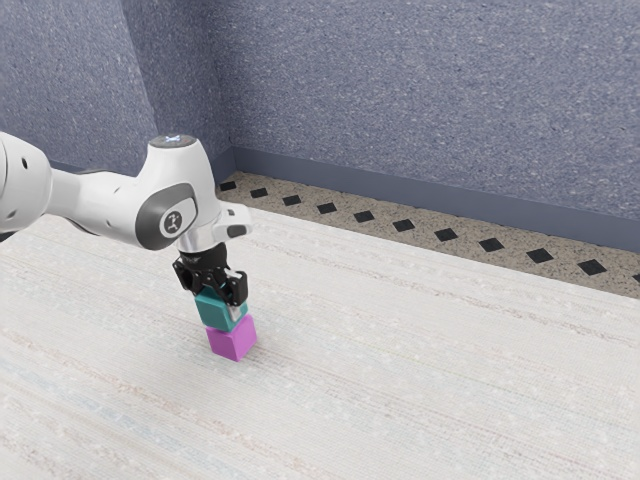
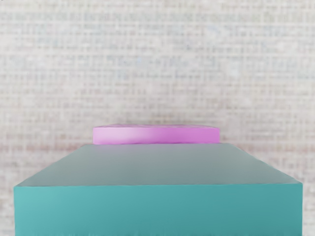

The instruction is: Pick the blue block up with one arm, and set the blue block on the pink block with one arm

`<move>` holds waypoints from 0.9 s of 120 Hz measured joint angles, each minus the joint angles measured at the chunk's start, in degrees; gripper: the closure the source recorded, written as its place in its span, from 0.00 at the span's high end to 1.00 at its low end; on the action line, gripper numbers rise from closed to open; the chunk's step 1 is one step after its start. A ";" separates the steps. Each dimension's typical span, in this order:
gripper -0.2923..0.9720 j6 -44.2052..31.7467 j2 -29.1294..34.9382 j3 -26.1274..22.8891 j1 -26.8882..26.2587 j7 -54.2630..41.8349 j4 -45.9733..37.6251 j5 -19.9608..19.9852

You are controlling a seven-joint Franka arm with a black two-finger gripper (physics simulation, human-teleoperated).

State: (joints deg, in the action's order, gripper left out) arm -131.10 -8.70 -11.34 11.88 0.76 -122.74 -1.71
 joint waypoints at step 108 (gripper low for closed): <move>0.54 0.58 0.24 0.00 -0.09 1.34 -0.56 1.24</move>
State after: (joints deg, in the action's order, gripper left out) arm -130.52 -8.46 -11.34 11.80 2.10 -123.29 -0.47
